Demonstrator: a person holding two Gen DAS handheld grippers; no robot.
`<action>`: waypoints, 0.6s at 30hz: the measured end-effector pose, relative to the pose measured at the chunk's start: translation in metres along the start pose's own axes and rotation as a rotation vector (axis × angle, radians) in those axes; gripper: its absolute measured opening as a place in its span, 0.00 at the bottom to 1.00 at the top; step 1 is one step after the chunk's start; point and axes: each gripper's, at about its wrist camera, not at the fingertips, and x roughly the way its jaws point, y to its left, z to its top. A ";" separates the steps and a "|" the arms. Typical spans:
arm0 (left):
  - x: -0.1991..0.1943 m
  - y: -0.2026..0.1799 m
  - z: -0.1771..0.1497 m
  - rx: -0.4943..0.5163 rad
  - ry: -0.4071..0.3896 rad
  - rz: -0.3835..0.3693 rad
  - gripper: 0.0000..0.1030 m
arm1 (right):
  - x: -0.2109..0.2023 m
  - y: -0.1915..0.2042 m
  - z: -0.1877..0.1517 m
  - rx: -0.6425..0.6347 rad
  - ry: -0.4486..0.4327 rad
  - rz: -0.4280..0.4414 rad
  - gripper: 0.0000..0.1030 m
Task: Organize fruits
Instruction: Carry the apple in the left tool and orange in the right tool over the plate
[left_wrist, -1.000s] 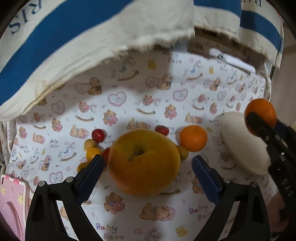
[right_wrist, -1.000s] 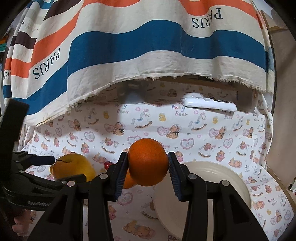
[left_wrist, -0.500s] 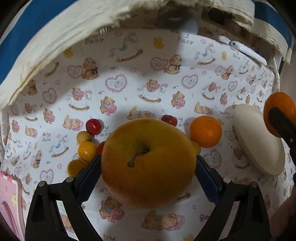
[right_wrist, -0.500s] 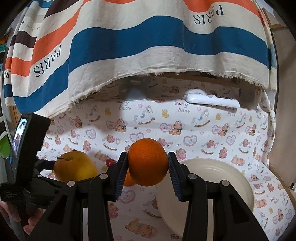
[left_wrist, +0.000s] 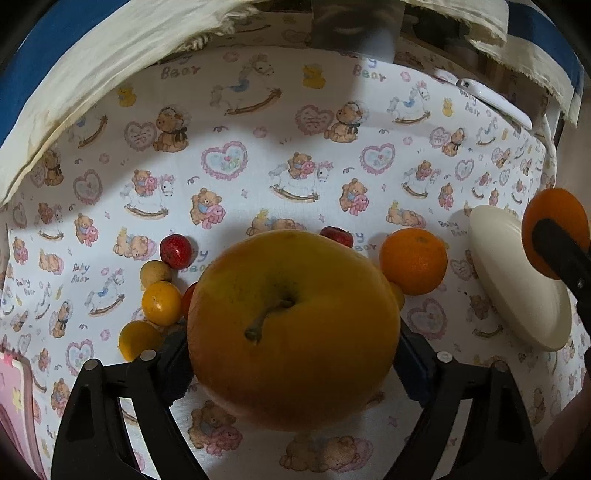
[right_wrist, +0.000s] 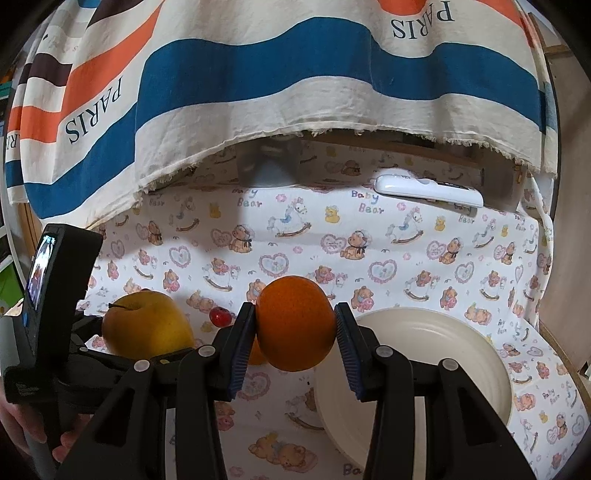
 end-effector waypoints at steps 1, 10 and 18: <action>0.000 0.001 0.000 -0.006 -0.002 -0.005 0.85 | 0.000 0.000 0.000 -0.001 -0.001 0.000 0.43; -0.027 0.011 -0.003 -0.056 -0.119 0.012 0.85 | -0.003 -0.001 0.000 -0.008 -0.021 -0.004 0.43; -0.060 -0.010 -0.011 0.019 -0.303 0.063 0.85 | -0.009 0.001 0.003 -0.002 -0.041 0.004 0.43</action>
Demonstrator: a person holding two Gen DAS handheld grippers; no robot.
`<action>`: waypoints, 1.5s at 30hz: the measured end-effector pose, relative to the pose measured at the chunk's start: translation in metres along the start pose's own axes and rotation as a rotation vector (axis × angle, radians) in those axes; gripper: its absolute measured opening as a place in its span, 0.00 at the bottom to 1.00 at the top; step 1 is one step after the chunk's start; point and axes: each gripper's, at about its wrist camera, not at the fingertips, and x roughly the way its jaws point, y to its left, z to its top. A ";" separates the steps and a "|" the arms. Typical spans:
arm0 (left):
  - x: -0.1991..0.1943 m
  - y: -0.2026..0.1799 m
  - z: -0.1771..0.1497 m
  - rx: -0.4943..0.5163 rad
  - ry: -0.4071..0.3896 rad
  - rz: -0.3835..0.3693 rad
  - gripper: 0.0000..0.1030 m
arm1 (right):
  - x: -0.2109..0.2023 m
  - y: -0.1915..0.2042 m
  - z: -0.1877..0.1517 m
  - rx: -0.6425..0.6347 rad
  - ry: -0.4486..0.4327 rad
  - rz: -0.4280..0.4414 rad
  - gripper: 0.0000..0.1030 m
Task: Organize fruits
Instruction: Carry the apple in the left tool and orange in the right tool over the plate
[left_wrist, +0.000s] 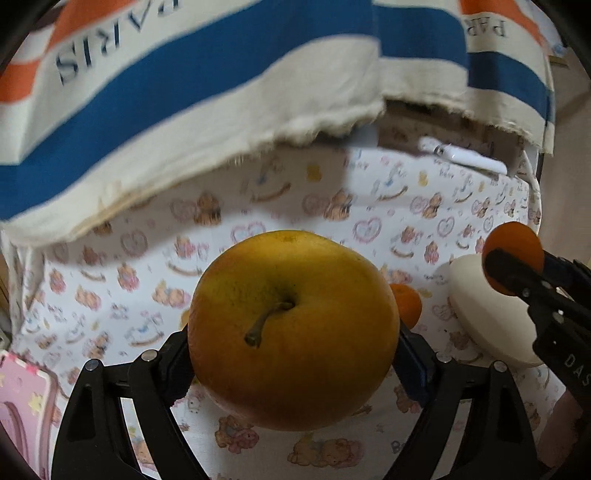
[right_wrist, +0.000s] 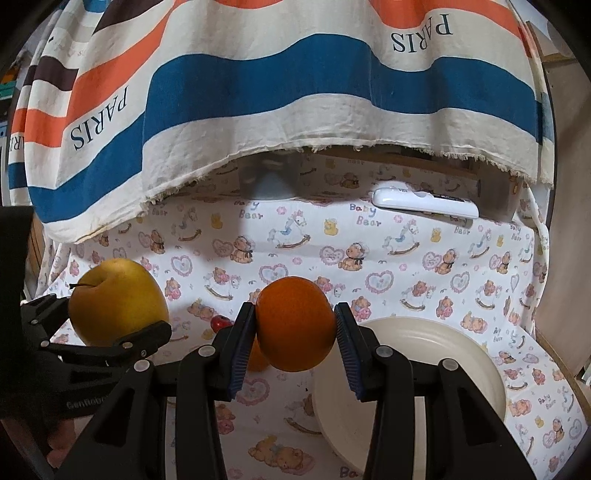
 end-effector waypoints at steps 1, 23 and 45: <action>-0.003 0.000 0.001 0.001 -0.017 0.002 0.85 | -0.001 -0.001 0.001 0.008 -0.002 0.008 0.43; -0.073 -0.036 0.063 0.051 -0.114 -0.081 0.85 | -0.081 -0.073 0.052 0.017 -0.169 -0.104 0.43; 0.034 -0.182 0.061 0.146 0.086 -0.283 0.85 | -0.037 -0.189 0.004 0.111 0.068 -0.180 0.43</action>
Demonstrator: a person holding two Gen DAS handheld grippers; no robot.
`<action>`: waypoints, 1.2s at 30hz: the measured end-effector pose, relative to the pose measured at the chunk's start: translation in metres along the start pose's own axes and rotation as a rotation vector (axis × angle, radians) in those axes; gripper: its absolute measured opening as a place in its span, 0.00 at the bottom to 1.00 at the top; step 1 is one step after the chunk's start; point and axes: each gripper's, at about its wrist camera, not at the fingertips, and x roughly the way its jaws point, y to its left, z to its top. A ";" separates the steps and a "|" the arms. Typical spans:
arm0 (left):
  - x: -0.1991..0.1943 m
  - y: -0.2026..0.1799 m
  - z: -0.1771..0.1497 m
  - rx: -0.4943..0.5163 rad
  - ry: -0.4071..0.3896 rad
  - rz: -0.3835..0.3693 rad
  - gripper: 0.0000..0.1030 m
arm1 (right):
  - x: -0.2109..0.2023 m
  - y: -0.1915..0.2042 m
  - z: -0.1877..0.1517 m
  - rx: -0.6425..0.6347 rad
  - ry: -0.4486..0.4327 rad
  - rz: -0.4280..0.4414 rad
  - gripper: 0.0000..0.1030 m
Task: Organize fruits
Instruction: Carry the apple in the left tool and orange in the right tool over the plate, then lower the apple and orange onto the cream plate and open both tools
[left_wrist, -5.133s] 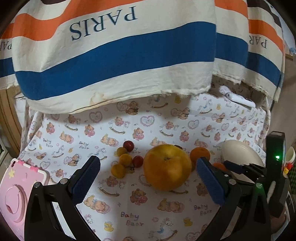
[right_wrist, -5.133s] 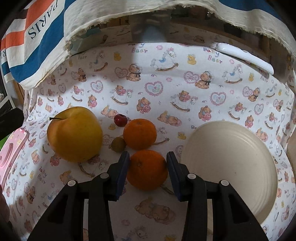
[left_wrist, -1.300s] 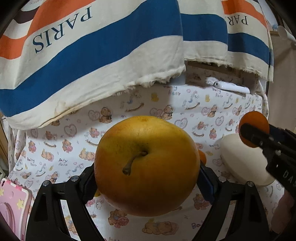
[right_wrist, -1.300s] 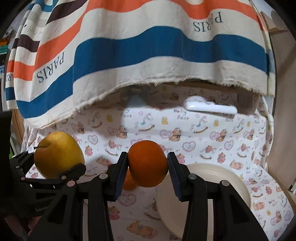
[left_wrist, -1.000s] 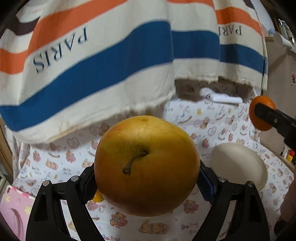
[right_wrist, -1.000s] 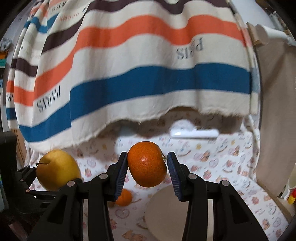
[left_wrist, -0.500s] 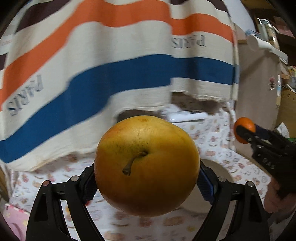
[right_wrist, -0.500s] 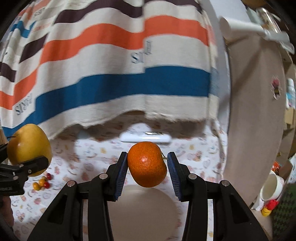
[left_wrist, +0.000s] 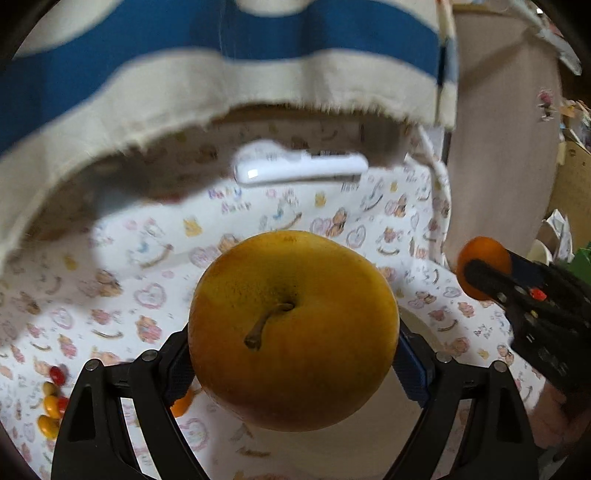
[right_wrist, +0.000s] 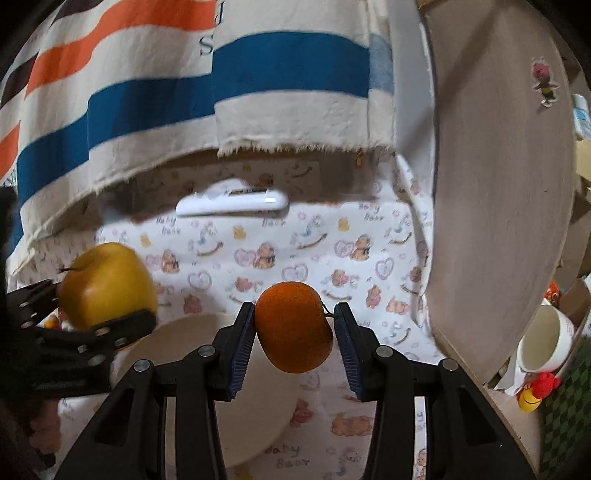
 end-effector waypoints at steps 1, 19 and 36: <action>0.006 0.001 0.000 -0.013 0.016 -0.008 0.85 | 0.003 -0.001 -0.001 0.001 0.014 0.007 0.43; 0.053 -0.003 -0.022 0.029 0.136 -0.044 0.85 | 0.043 0.001 -0.021 0.018 0.181 0.025 0.43; 0.070 -0.004 -0.031 0.039 0.192 -0.031 0.86 | 0.046 0.001 -0.021 0.026 0.192 0.026 0.43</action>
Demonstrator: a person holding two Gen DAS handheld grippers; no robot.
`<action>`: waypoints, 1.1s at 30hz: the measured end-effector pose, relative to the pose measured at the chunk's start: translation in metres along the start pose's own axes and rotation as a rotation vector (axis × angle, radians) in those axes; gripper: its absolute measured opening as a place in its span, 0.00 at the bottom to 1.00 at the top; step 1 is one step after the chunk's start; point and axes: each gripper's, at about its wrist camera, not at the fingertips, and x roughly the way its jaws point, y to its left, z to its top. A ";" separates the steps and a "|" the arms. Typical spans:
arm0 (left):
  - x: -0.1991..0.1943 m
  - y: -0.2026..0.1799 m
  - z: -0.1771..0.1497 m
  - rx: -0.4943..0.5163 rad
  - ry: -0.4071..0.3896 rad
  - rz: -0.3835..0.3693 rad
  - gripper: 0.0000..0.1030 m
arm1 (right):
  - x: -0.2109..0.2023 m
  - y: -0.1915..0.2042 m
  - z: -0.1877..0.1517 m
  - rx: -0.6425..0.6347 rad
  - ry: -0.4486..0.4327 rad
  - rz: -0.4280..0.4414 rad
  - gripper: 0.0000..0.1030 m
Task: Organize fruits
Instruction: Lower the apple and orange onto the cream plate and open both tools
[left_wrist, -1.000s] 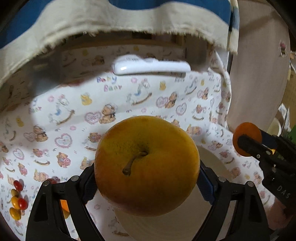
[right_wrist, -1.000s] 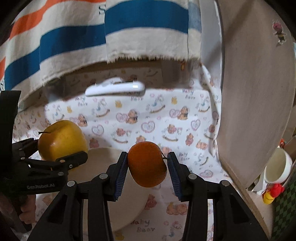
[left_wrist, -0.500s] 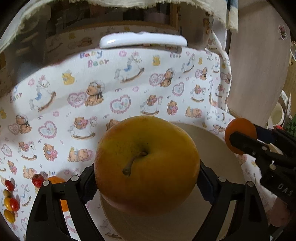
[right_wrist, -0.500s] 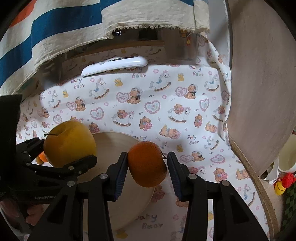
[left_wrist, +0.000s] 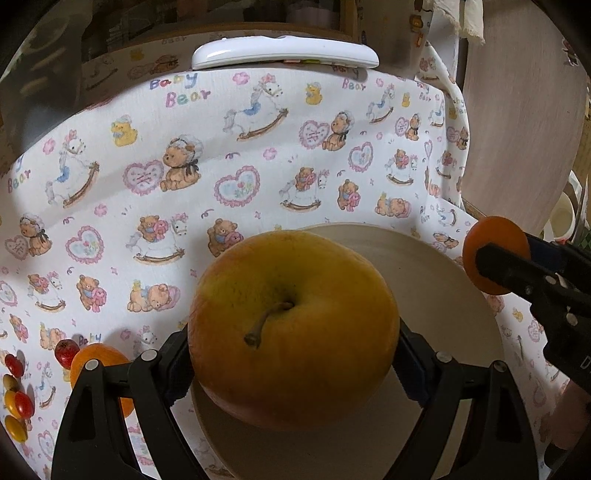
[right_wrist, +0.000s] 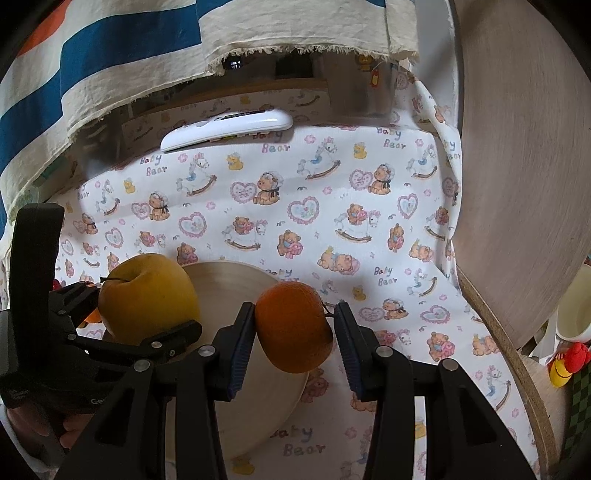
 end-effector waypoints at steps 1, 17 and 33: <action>0.000 0.000 0.000 -0.001 0.000 0.000 0.86 | 0.000 0.000 0.000 0.000 0.001 0.000 0.43; 0.000 0.002 -0.003 -0.023 0.009 -0.039 0.94 | 0.009 0.004 -0.005 -0.015 0.036 0.012 0.44; -0.002 0.002 -0.004 -0.033 0.004 -0.049 0.94 | 0.009 -0.001 -0.005 0.026 0.057 0.068 0.51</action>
